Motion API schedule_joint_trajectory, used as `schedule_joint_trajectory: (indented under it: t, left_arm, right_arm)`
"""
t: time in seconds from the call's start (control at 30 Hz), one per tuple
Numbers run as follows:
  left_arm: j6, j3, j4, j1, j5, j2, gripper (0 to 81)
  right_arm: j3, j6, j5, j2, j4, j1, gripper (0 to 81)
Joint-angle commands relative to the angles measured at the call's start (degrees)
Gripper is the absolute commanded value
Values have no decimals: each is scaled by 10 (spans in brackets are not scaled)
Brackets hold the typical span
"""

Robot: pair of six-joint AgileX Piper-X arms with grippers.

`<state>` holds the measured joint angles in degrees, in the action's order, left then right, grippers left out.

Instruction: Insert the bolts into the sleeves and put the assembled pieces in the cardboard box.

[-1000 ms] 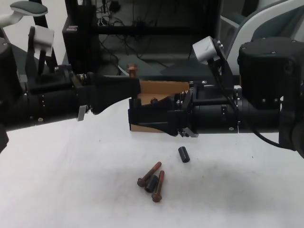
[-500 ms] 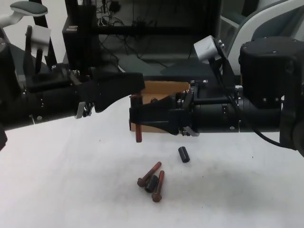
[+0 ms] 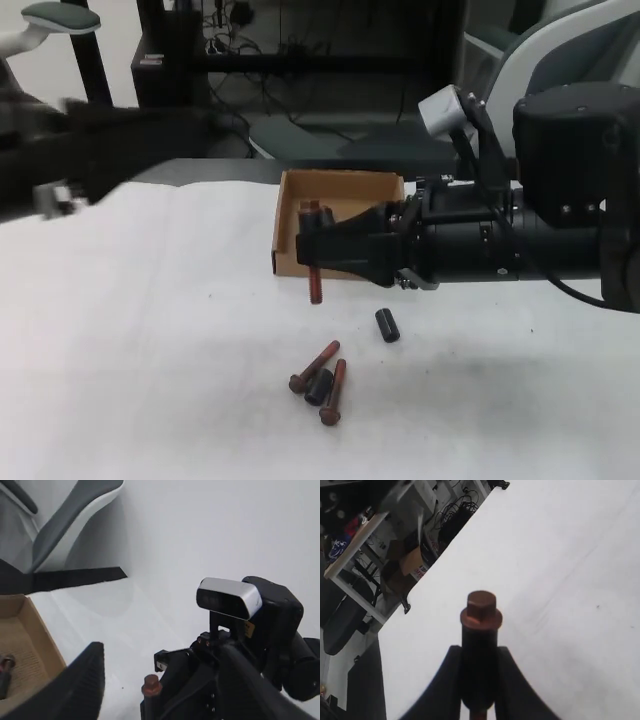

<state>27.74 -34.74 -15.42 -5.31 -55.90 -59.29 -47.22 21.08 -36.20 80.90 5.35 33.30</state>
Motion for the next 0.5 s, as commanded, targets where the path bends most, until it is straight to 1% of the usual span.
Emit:
schedule_joint_trajectory:
  t: [0.0, 0.1, 0.2, 0.3, 0.37, 0.4, 0.47]
  left_arm:
    - [-80, -5, 132, 31, 9, 80, 640]
    - [-159, -5, 279, 45, 57, 167, 640]
    - [-207, -5, 422, 47, 133, 234, 640]
    - [-214, -5, 542, 47, 187, 286, 640]
    - [-214, -5, 602, 47, 209, 315, 640]
    - [-214, -5, 632, 47, 214, 324, 640]
    - [-214, -5, 682, 46, 227, 343, 640]
  right_arm:
    - [-7, -6, 30, -24, -30, 12, 4]
    - [-7, -29, 75, -48, -82, 27, 4]
    - [-7, -36, 135, -70, -128, 48, 4]
    - [-7, -37, 203, -74, -142, 62, 4]
    - [-7, -37, 241, -64, -141, 62, 4]
    - [-7, -37, 254, -56, -140, 59, 4]
    - [-7, -36, 260, -37, -132, 49, 4]
